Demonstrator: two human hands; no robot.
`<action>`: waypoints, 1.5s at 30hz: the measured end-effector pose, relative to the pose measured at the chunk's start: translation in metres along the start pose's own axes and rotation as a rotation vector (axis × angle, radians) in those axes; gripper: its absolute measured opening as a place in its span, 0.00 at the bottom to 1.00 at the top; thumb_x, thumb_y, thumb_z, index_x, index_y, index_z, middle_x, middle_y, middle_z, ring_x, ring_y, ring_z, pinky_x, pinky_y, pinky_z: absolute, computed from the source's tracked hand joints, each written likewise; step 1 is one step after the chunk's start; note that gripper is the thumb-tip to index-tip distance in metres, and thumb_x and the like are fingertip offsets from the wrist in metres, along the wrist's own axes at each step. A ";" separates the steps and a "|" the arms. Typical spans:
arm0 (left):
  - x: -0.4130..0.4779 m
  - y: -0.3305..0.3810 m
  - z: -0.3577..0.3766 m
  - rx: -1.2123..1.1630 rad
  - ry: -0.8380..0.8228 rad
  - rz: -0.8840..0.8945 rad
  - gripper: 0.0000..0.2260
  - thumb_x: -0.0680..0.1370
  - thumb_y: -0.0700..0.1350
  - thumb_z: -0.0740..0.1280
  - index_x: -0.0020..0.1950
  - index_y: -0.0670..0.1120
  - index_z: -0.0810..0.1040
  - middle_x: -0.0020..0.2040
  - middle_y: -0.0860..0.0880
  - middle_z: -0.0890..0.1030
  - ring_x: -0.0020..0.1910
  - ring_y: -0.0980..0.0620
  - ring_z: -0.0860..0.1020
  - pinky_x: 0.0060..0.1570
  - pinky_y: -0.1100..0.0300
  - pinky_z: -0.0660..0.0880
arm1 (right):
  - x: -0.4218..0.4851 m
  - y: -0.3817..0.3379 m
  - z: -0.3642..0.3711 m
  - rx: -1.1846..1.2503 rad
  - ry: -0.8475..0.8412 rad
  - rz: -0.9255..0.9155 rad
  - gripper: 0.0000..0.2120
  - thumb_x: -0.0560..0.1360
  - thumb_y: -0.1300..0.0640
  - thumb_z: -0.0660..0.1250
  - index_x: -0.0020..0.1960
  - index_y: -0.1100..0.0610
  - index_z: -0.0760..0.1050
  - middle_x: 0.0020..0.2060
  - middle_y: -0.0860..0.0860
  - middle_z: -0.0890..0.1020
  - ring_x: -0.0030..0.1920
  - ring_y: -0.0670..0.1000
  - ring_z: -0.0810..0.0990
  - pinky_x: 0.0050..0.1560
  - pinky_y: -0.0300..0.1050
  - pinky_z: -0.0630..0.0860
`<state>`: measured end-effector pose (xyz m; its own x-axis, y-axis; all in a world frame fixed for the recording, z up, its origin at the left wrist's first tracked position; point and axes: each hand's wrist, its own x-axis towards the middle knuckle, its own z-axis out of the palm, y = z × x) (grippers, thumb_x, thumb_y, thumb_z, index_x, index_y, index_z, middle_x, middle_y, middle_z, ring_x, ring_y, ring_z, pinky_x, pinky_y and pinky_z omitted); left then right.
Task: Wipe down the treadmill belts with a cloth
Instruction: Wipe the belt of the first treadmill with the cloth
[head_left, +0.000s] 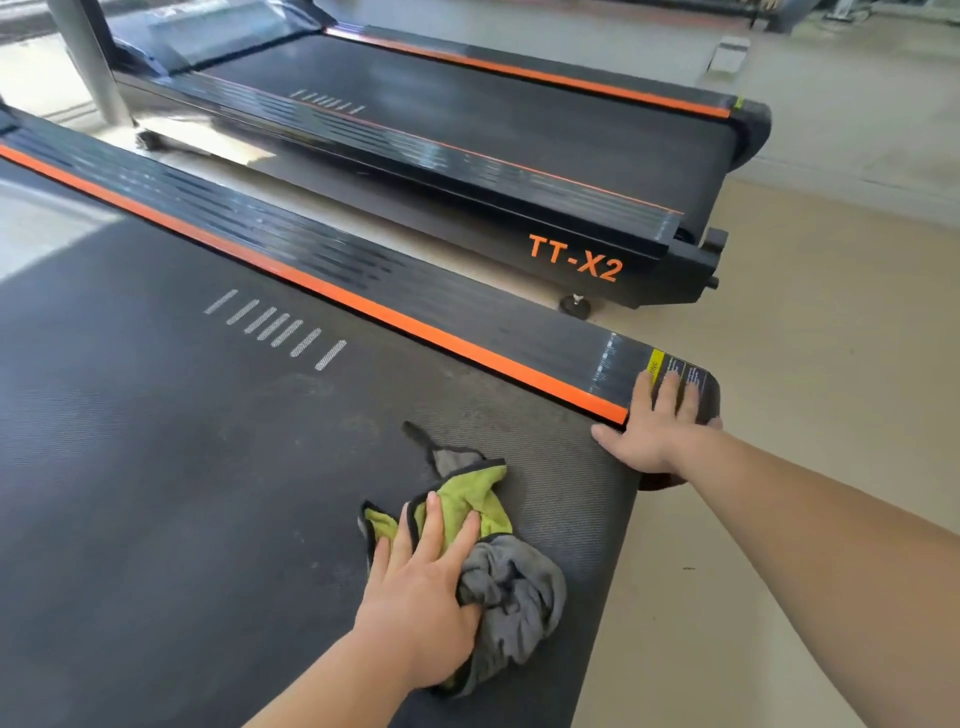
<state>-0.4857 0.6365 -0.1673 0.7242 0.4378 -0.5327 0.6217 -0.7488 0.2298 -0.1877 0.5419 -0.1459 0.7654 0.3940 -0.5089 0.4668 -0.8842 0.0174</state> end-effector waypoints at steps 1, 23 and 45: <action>0.004 -0.001 -0.001 0.020 -0.013 0.005 0.36 0.83 0.58 0.57 0.81 0.64 0.33 0.80 0.51 0.26 0.80 0.40 0.29 0.79 0.41 0.36 | 0.005 -0.004 -0.001 0.016 -0.005 0.027 0.49 0.77 0.25 0.51 0.81 0.51 0.29 0.81 0.56 0.31 0.81 0.62 0.33 0.78 0.70 0.43; 0.138 0.048 -0.073 -0.042 0.384 0.005 0.20 0.75 0.49 0.58 0.65 0.48 0.77 0.77 0.42 0.67 0.73 0.39 0.66 0.74 0.46 0.62 | 0.023 -0.015 -0.013 0.042 -0.094 0.049 0.46 0.80 0.29 0.50 0.79 0.49 0.23 0.77 0.56 0.24 0.78 0.62 0.26 0.76 0.76 0.43; 0.138 -0.043 -0.090 0.009 0.508 0.354 0.17 0.65 0.42 0.61 0.51 0.55 0.79 0.54 0.54 0.81 0.55 0.43 0.76 0.54 0.48 0.78 | 0.027 -0.014 -0.017 -0.008 -0.137 0.058 0.48 0.79 0.27 0.50 0.78 0.49 0.22 0.78 0.56 0.24 0.79 0.63 0.27 0.76 0.75 0.46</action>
<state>-0.3855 0.7743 -0.1779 0.9390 0.3427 0.0300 0.3166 -0.8951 0.3140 -0.1664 0.5693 -0.1450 0.7238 0.3034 -0.6197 0.4271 -0.9024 0.0571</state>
